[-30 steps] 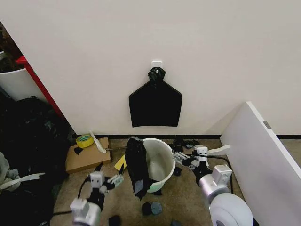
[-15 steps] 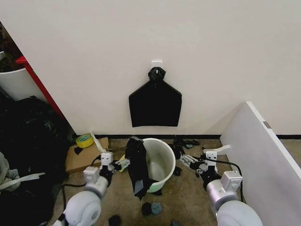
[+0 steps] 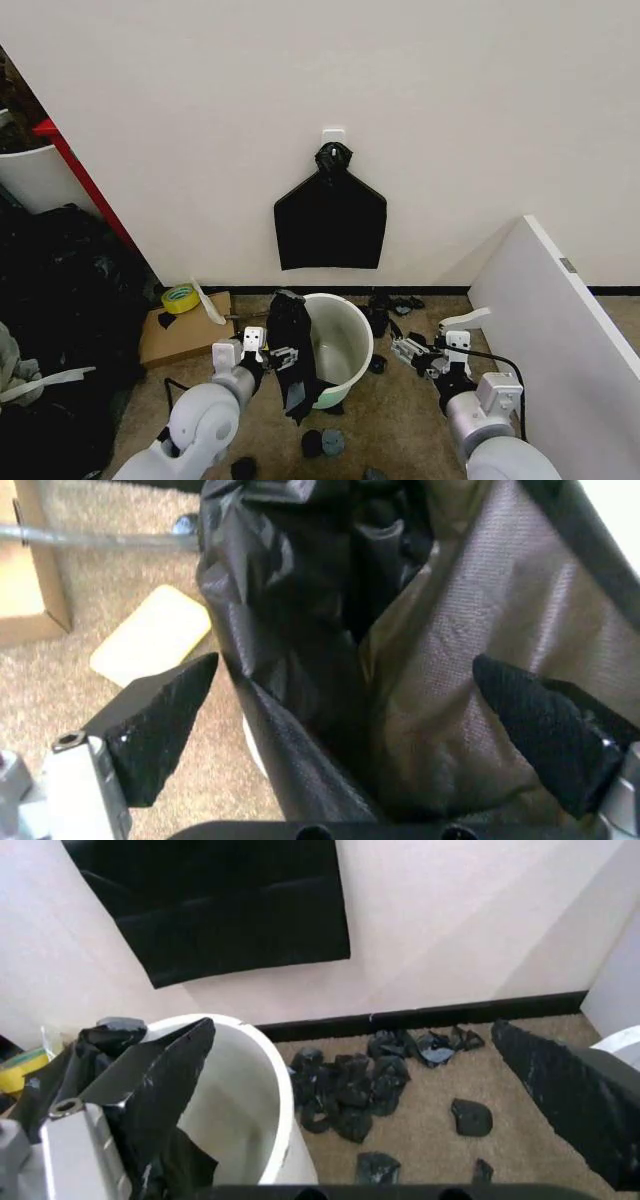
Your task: Place the garbage bag over the trash bin.
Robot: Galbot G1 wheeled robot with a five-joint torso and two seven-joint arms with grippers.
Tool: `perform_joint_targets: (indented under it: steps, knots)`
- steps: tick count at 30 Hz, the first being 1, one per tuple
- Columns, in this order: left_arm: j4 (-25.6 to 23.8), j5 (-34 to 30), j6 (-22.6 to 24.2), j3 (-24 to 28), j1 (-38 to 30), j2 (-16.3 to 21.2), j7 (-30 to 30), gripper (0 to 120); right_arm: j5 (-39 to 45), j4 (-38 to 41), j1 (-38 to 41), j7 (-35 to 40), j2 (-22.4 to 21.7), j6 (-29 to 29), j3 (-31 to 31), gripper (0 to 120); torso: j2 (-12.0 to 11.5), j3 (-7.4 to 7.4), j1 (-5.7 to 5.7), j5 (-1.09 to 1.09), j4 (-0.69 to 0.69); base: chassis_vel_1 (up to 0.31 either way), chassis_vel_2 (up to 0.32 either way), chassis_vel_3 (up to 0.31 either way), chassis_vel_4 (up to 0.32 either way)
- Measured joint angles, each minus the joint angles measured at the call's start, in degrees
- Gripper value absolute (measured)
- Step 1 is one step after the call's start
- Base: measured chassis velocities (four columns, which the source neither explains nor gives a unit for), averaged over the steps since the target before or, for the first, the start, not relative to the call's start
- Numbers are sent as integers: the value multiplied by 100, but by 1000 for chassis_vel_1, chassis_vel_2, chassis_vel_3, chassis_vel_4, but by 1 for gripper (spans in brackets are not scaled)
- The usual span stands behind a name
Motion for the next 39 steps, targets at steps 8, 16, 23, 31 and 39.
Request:
perform_joint_targets:
  steps: [8, 16, 23, 31, 39]
  knots:
    - [182, -327, 212, 19, -203, -124, -494, 96, -36, 0, -23, 1, 16, 21, -5, 100, 0, 0, 0, 0, 0, 0, 0, 0, 0]
    - [414, -307, 260, 122, -361, -248, -707, 78, -40, 69, -63, 0, 18, 26, -26, 100, 0, 0, 0, 0, 0, 0, 0, 0, 0]
    - [478, -228, 171, 192, -404, -291, -734, 52, -80, 82, -84, -1, 38, 50, -46, 100, 0, 0, 0, 0, 1, 0, 0, 0, 0]
    - [545, -207, 12, 188, -384, -317, -766, 26, -92, 118, -93, 1, 44, 54, -83, 100, 0, 0, 0, -1, 1, 0, 0, 0, 0]
    - [536, -218, -30, 98, -287, -280, -767, 3, -96, 138, -113, 2, 33, 55, -136, 100, 0, 0, 0, -2, 1, 0, 0, 0, 0]
